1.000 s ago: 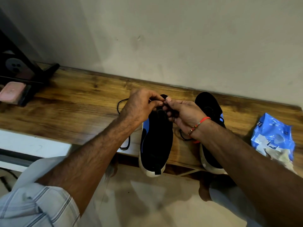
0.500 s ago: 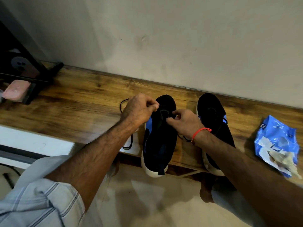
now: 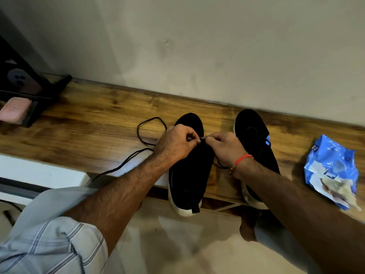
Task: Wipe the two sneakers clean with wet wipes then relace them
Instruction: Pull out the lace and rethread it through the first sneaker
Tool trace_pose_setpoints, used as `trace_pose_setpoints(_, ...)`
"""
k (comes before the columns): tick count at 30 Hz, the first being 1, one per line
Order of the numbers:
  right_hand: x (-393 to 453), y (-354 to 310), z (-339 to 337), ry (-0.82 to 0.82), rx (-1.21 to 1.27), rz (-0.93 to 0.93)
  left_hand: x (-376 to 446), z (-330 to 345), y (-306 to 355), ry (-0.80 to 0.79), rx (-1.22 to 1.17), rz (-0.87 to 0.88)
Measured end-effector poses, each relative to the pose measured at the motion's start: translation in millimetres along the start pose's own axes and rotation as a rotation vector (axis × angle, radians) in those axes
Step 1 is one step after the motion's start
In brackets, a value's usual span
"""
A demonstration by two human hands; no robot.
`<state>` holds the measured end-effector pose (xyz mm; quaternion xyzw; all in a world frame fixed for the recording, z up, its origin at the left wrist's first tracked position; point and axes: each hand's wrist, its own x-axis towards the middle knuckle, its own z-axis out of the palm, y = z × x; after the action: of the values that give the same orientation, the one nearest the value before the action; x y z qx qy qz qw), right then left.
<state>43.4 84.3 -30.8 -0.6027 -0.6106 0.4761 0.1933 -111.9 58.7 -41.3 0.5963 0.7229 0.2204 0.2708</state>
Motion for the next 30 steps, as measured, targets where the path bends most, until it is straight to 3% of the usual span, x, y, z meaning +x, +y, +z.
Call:
trace_pose_setpoints(5, 2, 4, 1, -0.011, 0.153, 0.088, 1, -6, -2, -0.014, -0.002, -0.027)
trace_pose_setpoints(15, 1, 7, 2, -0.018, 0.254, 0.073, 4, -2, -4, 0.006, 0.103, -0.078)
trace_pose_setpoints(22, 0, 8, -1, -0.039, 0.284, 0.071, 5, -1, -6, 0.005, -0.049, -0.049)
trace_pose_setpoints(30, 3, 12, 1, -0.034, 0.295, 0.074, 6, 2, -4, -0.027, -0.053, -0.045)
